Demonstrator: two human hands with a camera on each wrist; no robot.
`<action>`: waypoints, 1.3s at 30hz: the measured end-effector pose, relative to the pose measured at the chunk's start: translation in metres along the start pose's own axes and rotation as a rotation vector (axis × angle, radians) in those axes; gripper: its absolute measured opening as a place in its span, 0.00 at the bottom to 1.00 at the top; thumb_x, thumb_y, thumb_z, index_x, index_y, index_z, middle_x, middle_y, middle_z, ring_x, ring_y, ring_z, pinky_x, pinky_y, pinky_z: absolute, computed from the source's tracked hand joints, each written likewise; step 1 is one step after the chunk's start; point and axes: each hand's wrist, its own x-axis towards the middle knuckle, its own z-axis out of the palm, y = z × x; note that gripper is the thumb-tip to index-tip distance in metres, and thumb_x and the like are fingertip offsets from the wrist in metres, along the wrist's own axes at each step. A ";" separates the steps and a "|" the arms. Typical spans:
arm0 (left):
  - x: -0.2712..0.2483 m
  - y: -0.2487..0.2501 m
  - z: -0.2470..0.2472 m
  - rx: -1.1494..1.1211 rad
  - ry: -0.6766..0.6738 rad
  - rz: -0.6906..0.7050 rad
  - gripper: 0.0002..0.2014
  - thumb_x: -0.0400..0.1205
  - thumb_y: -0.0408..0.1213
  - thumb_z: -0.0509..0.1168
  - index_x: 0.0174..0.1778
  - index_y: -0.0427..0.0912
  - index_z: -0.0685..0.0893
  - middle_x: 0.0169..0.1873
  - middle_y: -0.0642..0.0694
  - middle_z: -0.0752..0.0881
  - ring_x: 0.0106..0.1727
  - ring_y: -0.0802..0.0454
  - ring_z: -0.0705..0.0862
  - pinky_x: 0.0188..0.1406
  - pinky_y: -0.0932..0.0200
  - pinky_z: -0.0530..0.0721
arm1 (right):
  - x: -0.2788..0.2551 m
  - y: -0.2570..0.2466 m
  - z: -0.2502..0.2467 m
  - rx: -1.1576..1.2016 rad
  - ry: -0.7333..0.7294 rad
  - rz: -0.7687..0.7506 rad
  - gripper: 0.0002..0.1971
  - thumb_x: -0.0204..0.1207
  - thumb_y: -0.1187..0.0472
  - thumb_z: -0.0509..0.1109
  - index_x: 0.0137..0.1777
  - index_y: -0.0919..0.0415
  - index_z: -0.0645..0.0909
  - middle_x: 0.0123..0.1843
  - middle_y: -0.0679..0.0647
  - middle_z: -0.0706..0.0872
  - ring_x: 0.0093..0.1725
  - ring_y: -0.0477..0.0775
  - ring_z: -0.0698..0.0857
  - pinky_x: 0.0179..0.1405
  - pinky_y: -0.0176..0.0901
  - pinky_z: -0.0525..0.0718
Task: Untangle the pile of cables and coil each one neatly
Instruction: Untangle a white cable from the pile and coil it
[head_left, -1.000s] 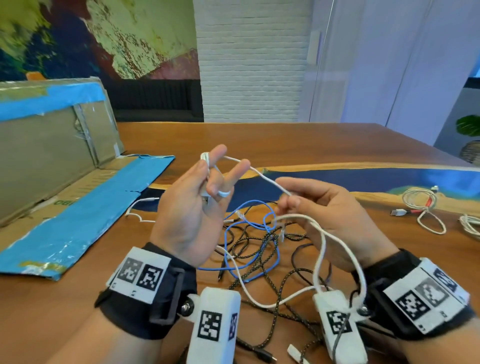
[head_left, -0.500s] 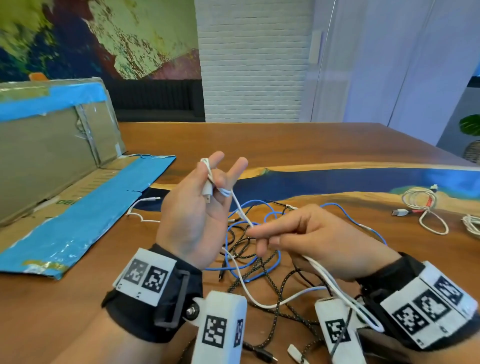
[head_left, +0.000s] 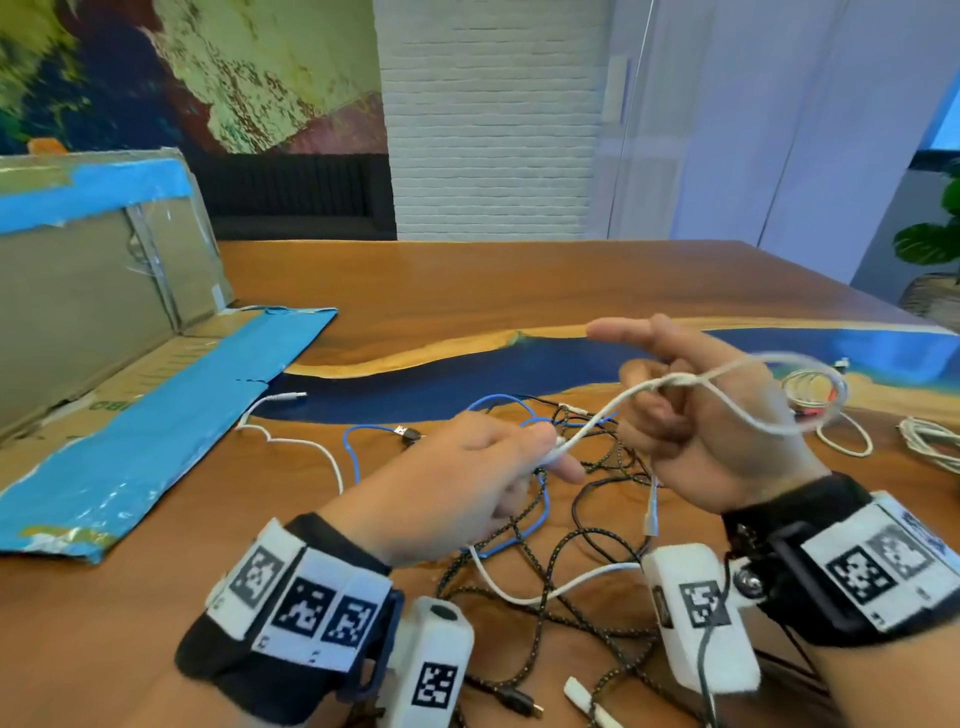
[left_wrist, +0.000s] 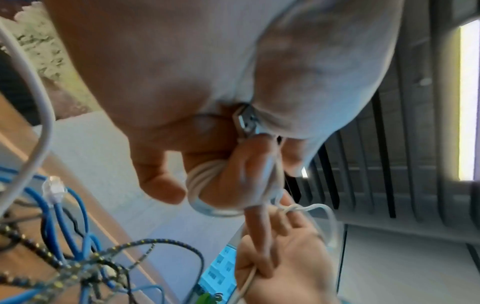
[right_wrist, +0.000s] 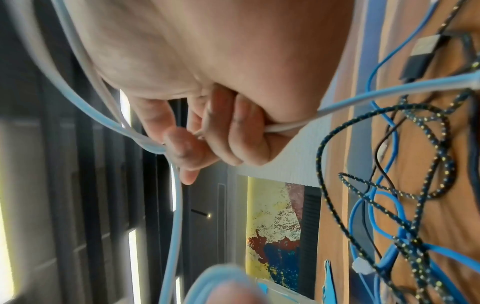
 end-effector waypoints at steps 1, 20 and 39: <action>-0.001 0.000 -0.001 -0.018 -0.050 0.028 0.23 0.91 0.52 0.56 0.54 0.40 0.91 0.23 0.48 0.62 0.24 0.47 0.60 0.31 0.44 0.60 | 0.001 -0.001 -0.003 0.045 0.019 0.015 0.21 0.79 0.50 0.63 0.60 0.62 0.89 0.23 0.51 0.65 0.23 0.49 0.49 0.23 0.42 0.47; 0.002 0.007 -0.041 -0.744 0.640 0.418 0.22 0.94 0.49 0.48 0.57 0.47 0.88 0.25 0.52 0.58 0.24 0.56 0.62 0.44 0.55 0.68 | 0.007 -0.004 -0.030 -1.129 0.224 0.051 0.11 0.82 0.53 0.74 0.38 0.50 0.93 0.26 0.40 0.86 0.25 0.45 0.79 0.34 0.42 0.78; -0.003 0.014 -0.022 -0.890 0.235 0.292 0.24 0.94 0.47 0.48 0.56 0.42 0.89 0.21 0.54 0.60 0.19 0.58 0.62 0.50 0.51 0.70 | 0.002 0.026 0.011 -0.644 0.049 -0.092 0.14 0.90 0.54 0.63 0.53 0.53 0.91 0.26 0.56 0.62 0.26 0.59 0.58 0.24 0.48 0.64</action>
